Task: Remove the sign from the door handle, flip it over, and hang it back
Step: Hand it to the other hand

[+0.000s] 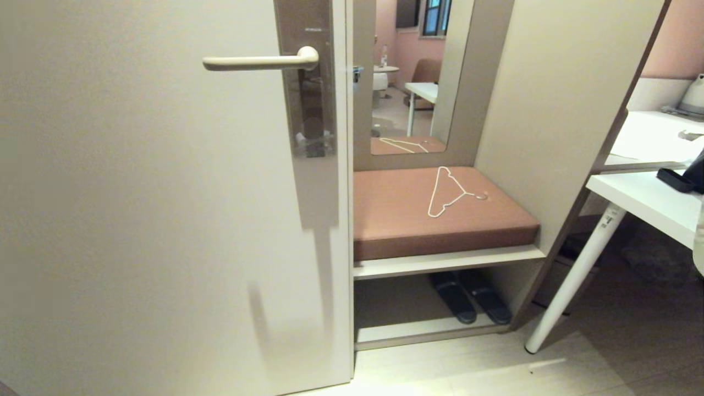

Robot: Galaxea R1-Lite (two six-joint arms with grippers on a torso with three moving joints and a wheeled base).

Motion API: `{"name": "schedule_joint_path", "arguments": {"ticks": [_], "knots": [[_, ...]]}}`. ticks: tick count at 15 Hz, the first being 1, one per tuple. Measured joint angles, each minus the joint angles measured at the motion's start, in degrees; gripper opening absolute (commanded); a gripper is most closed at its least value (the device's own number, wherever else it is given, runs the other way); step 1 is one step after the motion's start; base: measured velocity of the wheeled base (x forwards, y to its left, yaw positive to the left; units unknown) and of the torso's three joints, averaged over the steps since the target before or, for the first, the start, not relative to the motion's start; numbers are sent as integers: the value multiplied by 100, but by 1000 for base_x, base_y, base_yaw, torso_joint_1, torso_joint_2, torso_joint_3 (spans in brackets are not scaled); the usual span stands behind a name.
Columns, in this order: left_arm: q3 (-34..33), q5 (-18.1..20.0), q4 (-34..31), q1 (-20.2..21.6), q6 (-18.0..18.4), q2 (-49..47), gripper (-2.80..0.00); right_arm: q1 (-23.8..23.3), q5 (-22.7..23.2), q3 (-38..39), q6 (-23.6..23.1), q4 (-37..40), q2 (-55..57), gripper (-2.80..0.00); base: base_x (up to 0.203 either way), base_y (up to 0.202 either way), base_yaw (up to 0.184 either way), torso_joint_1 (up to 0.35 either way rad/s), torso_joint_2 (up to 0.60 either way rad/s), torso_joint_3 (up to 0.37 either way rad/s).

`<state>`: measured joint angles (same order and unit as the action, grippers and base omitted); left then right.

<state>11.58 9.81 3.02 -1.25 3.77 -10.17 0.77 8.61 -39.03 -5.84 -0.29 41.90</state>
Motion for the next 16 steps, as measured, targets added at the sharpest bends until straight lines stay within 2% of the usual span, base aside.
{"name": "schedule_joint_path", "arguments": {"ticks": [3, 6, 7, 9, 11, 12, 14, 16], "knots": [[695, 27, 293, -317, -127, -1142, -280, 0, 212, -207, 26, -6, 350, -280, 0, 0, 0, 0, 0, 0], [1550, 125, 654, -676, -461, -2493, -280, 0, 589, -369, 61, -259, 737, -280, 0, 0, 0, 0, 0, 0], [1860, 301, 791, -822, -629, -2916, -280, 0, 801, -393, 62, -387, 843, -280, 0, 0, 0, 0, 0, 0], [2303, 1024, 962, -1027, -889, -3589, -280, 0, 1201, -443, 63, -629, 1045, -280, 0, 0, 0, 0, 0, 0], [2527, 1712, 1032, -1133, -959, -4122, -280, 0, 1517, -533, 63, -891, 1318, -280, 0, 0, 0, 0, 0, 0], [2587, 1879, 1116, -1181, -977, -4334, -280, 0, 1710, -614, 63, -1008, 1467, -280, 0, 0, 0, 0, 0, 0], [2675, 1981, 1475, -1319, -1116, -4783, -280, 0, 2259, -914, 62, -1157, 1860, -280, 0, 0, 0, 0, 0, 0], [2815, 1994, 1956, -1581, -1548, -5193, -280, 0, 2824, -1302, 57, -1189, 2270, -280, 0, 0, 0, 0, 0, 0]]}}
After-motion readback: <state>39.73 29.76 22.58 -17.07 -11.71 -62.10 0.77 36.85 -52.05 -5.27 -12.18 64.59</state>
